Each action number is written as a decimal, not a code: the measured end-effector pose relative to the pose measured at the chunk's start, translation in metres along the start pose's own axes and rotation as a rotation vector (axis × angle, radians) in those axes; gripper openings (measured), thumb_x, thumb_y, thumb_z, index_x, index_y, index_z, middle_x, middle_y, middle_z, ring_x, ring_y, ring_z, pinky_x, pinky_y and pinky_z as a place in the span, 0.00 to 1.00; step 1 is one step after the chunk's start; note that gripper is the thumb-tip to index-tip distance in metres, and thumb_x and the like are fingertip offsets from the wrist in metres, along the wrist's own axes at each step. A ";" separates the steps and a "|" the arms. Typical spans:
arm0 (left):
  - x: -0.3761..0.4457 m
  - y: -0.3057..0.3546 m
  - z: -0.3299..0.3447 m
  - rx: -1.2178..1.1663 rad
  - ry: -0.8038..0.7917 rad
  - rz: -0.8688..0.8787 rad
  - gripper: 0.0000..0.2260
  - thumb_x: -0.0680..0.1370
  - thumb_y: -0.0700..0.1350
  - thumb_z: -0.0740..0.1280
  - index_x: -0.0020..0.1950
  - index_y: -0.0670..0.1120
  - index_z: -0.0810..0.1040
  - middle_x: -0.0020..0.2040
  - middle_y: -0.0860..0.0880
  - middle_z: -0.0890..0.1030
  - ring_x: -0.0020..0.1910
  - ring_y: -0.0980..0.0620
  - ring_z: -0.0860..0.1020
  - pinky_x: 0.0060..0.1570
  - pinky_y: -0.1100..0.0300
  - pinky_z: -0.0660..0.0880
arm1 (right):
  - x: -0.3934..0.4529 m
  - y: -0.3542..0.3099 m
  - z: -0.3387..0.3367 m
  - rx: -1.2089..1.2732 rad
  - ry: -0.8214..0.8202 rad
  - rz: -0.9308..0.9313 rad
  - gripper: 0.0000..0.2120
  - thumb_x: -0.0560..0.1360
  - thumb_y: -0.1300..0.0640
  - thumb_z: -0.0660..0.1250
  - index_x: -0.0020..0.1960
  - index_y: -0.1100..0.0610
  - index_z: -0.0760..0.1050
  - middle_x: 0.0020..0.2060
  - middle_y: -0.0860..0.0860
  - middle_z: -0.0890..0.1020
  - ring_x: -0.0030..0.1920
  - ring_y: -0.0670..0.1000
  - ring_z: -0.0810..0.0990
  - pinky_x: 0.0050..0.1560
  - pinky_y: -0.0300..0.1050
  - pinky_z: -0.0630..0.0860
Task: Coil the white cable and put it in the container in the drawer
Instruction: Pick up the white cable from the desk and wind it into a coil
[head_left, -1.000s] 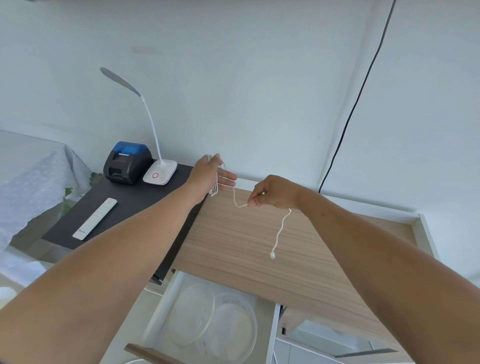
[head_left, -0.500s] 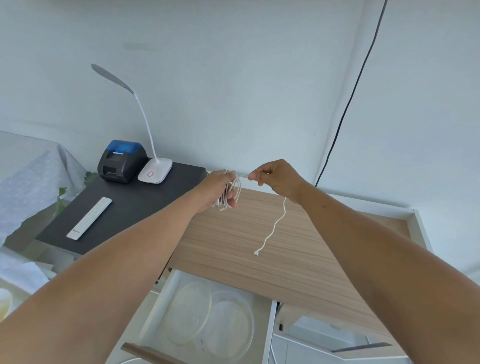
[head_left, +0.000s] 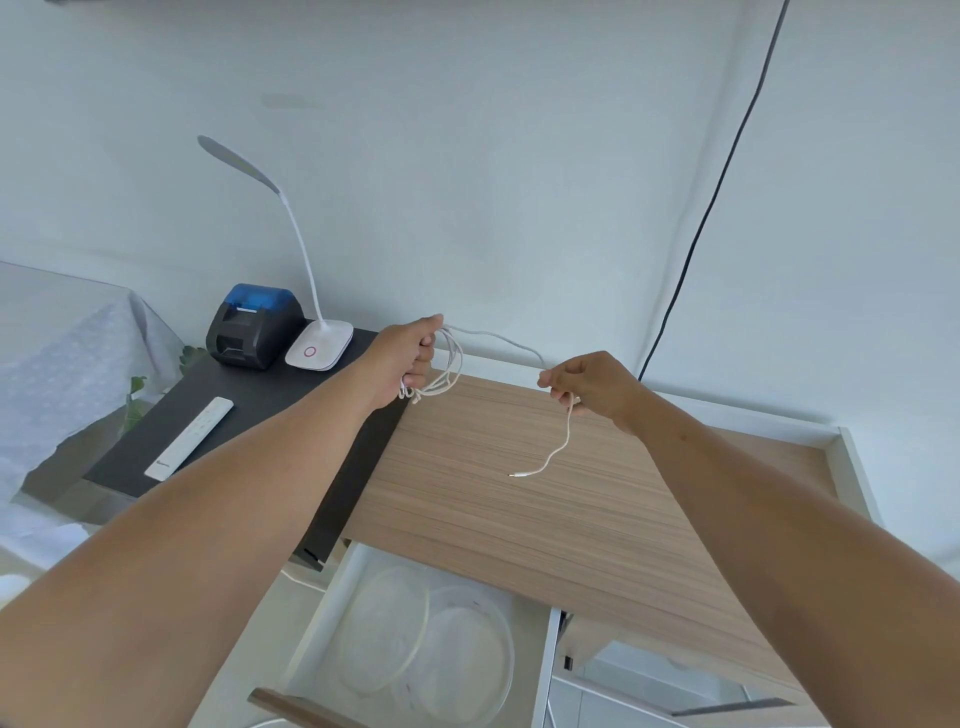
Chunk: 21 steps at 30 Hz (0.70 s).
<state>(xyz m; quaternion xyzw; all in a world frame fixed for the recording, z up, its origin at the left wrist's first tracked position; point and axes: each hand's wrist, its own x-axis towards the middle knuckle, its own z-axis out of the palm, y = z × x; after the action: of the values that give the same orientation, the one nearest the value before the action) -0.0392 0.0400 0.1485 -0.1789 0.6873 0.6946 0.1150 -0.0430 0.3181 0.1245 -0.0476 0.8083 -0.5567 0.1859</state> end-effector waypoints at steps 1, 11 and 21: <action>0.001 0.001 0.000 -0.007 0.020 0.002 0.18 0.78 0.55 0.66 0.33 0.49 0.65 0.25 0.54 0.60 0.19 0.56 0.56 0.17 0.66 0.54 | 0.000 0.000 0.002 -0.038 0.004 -0.005 0.07 0.74 0.55 0.72 0.41 0.57 0.85 0.37 0.53 0.83 0.35 0.48 0.75 0.41 0.44 0.74; -0.002 0.018 -0.003 -0.244 0.195 0.061 0.17 0.80 0.49 0.64 0.33 0.49 0.64 0.24 0.53 0.58 0.18 0.56 0.54 0.18 0.66 0.52 | 0.004 0.005 0.011 0.044 0.235 0.013 0.07 0.75 0.56 0.71 0.46 0.61 0.83 0.32 0.52 0.82 0.32 0.50 0.79 0.37 0.44 0.76; -0.005 0.018 0.005 -0.302 0.157 0.078 0.12 0.84 0.49 0.58 0.43 0.45 0.68 0.25 0.45 0.81 0.18 0.50 0.74 0.22 0.65 0.70 | 0.006 -0.006 0.032 -0.551 0.160 -0.096 0.06 0.74 0.54 0.70 0.42 0.53 0.84 0.38 0.48 0.85 0.39 0.51 0.82 0.41 0.44 0.80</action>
<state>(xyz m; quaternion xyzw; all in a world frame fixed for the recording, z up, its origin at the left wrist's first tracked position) -0.0421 0.0449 0.1671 -0.2210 0.5884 0.7778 0.0056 -0.0382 0.2860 0.1191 -0.0906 0.9379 -0.3263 0.0749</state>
